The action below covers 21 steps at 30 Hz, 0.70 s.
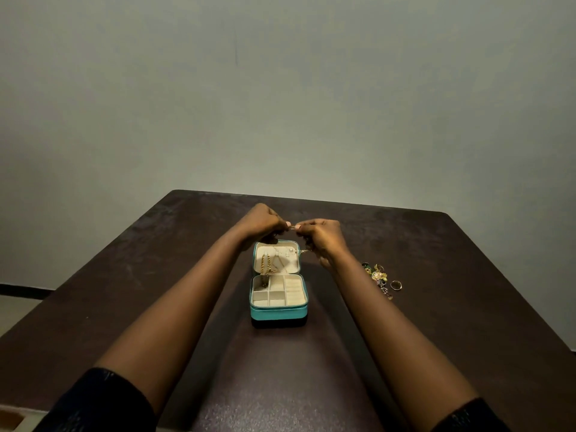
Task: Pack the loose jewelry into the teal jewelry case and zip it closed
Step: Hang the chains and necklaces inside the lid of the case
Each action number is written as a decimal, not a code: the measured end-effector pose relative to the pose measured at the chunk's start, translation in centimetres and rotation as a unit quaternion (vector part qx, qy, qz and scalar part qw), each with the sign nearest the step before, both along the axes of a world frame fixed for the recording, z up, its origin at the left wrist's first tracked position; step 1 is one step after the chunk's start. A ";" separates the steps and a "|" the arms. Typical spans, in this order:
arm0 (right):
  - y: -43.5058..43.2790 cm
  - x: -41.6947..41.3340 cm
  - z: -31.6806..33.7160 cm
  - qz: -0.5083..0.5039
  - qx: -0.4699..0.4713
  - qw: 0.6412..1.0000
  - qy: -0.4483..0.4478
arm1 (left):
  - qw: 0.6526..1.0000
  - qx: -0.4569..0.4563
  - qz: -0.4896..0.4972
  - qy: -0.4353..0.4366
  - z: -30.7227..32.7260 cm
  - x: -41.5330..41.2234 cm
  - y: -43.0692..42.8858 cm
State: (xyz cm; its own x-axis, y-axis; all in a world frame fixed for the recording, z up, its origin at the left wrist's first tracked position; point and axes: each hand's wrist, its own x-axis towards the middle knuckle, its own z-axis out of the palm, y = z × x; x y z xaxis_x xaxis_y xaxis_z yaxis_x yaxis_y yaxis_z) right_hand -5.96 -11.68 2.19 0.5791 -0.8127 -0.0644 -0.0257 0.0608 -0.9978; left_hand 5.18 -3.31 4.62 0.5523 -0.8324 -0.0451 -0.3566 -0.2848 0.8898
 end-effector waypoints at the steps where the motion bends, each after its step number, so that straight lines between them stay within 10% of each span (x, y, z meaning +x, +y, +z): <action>1: -0.2 0.2 -0.2 -0.005 0.007 1.000 0.004 | 1.000 -0.007 0.001 0.012 -0.3 0.2 0.0; 11: -1.9 2.7 -2.5 -0.045 -0.094 0.980 0.167 | 0.990 0.026 0.096 -0.101 -4.7 1.9 -2.1; 21: -2.4 5.1 -3.6 -0.040 -0.334 0.880 0.336 | 0.970 0.113 0.173 -0.128 -6.5 1.7 -4.1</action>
